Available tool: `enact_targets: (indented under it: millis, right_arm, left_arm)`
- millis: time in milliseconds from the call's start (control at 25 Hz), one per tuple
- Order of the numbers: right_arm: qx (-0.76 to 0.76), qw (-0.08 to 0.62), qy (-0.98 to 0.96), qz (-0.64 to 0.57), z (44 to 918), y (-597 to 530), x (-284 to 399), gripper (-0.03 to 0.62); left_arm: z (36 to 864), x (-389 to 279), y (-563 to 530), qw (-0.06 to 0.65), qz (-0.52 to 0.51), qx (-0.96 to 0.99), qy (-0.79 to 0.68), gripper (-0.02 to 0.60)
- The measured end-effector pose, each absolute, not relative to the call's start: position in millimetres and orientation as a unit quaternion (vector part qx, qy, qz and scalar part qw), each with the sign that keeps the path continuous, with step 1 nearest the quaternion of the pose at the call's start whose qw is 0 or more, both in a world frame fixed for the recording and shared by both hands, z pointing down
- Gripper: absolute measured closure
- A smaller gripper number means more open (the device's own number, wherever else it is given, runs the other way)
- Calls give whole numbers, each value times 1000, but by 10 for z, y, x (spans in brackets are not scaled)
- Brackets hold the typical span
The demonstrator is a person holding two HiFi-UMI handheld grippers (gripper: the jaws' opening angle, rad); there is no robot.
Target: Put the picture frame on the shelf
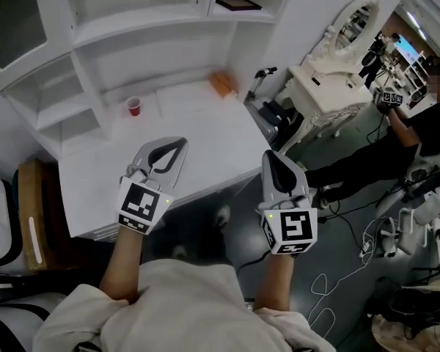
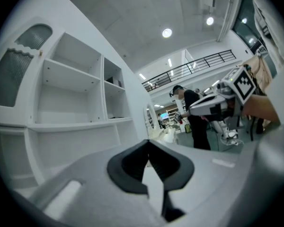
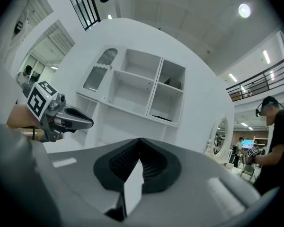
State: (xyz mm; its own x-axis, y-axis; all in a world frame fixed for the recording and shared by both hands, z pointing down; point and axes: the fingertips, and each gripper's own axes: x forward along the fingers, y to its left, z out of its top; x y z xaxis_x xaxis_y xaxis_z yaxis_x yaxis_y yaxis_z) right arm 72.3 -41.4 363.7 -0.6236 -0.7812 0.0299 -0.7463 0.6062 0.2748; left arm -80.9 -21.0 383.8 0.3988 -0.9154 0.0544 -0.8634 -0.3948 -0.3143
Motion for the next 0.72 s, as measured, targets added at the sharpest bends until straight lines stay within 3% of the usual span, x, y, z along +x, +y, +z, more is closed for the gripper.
enact_targets:
  millis: [720]
  right_arm:
    - [423,75,-895,-117,3669,-311,815,588]
  left_arm:
    - [3846,-620,-135,117,-102,-840,520,577]
